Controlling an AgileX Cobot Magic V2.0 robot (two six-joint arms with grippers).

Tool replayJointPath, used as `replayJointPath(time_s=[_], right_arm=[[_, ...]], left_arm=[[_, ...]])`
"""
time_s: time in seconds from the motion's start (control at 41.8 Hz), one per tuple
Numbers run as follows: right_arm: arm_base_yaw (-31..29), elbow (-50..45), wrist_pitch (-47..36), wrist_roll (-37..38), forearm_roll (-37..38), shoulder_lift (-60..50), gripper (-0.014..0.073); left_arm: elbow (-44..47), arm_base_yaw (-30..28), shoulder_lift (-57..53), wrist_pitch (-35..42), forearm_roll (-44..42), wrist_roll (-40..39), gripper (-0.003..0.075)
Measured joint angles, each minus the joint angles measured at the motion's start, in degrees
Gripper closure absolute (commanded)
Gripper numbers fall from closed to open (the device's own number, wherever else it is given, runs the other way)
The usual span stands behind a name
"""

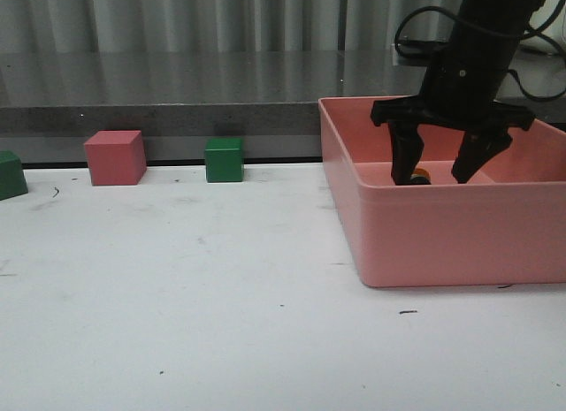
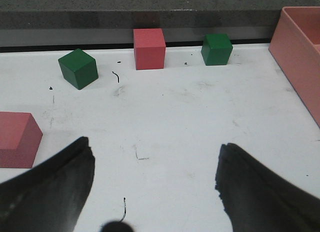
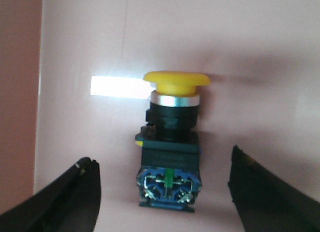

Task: Place and stand button with both arms
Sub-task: 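Lower the right gripper into the pink bin and grasp the yellow button, then lift the button out of the bin and carry it toward the cubes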

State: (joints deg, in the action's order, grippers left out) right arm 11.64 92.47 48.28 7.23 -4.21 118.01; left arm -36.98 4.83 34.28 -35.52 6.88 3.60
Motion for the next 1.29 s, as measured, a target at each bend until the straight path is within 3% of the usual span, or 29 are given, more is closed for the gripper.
replayJointPath(time_s=[0.287, 0.598, 0.885, 1.292], right_arm=[[0.0, 0.8, 0.1, 0.1, -0.3, 3.3, 0.0058], [0.0, 1.0, 0.1, 0.1, -0.3, 4.3, 0.0298], [0.0, 1.2, 1.2, 0.1, -0.3, 2.2, 0.0298], [2.7, 1.2, 7.7, 0.1, -0.3, -11.6, 0.0298]], left_arm=[[0.0, 0.0, 0.0, 0.0, 0.0, 0.0, 0.023], [0.0, 0.0, 0.0, 0.0, 0.0, 0.0, 0.023], [0.0, 0.0, 0.0, 0.0, 0.0, 0.0, 0.023], [0.0, 0.0, 0.0, 0.0, 0.0, 0.0, 0.023]])
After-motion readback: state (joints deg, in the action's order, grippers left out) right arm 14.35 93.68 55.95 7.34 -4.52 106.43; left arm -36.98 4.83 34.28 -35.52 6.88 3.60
